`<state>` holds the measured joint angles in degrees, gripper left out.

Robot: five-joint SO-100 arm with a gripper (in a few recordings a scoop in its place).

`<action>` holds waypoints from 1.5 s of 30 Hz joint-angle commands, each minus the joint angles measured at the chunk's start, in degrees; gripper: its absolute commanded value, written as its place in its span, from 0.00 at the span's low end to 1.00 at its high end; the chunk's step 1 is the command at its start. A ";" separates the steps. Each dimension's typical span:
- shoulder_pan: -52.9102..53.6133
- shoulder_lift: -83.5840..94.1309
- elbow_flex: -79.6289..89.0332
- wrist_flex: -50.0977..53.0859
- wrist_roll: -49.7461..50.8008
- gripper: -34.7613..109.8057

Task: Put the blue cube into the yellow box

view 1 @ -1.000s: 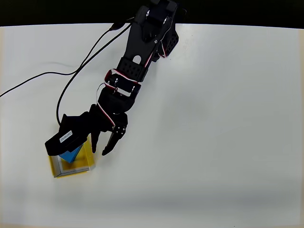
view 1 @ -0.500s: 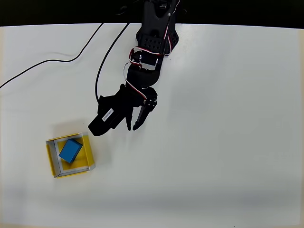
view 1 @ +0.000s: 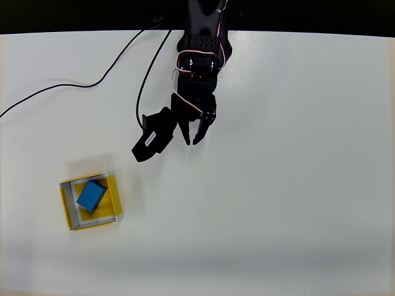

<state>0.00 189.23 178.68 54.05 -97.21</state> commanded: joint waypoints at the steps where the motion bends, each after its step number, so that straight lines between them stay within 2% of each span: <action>1: 0.62 2.37 1.49 9.14 -0.18 0.24; 8: -0.70 2.37 1.49 23.55 1.93 0.24; 11: -0.44 2.37 1.49 23.82 5.01 0.24; 45: 0.53 2.20 1.49 23.73 5.01 0.24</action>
<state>0.00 190.11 178.68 76.90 -92.11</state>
